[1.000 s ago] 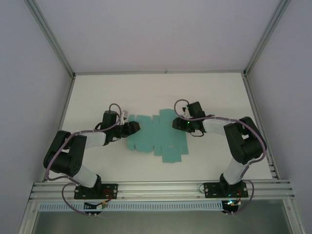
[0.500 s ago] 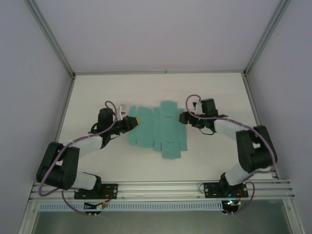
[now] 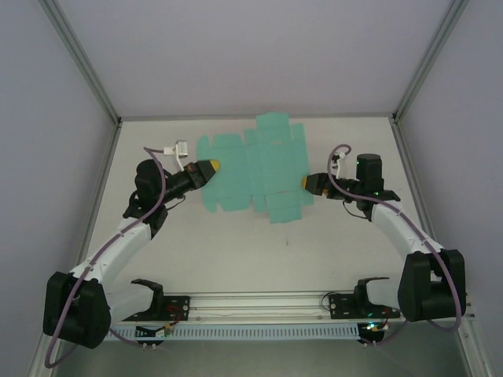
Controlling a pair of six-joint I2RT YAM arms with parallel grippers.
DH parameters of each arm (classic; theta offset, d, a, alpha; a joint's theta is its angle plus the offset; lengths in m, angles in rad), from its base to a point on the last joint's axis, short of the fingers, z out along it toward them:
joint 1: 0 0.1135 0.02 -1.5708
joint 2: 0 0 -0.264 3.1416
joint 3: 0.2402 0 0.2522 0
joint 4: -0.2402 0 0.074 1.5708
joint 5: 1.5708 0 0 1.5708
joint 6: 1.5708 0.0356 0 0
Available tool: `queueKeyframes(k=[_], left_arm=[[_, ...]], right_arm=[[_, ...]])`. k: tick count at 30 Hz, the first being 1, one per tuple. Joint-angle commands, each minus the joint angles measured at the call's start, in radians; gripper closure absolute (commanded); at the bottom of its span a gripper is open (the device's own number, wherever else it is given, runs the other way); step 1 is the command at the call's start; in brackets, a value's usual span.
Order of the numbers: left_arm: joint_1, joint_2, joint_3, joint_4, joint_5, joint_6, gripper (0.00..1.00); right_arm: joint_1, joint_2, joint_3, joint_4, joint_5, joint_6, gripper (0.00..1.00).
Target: Assemble paper box
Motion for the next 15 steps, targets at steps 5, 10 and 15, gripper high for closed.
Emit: queueKeyframes(k=[5,10,15], left_arm=[[0.011,-0.018,0.005,0.030,0.041,-0.029,1.00],[0.011,-0.023,-0.001,0.015,0.046,-0.011,1.00],[0.011,-0.042,-0.012,-0.033,0.022,0.004,1.00]], right_arm=[[0.000,-0.009,0.038,-0.010,-0.152,-0.068,0.59],[0.000,0.009,0.061,-0.007,-0.196,-0.080,0.66],[-0.001,0.022,0.080,-0.043,-0.185,-0.113,0.97]])
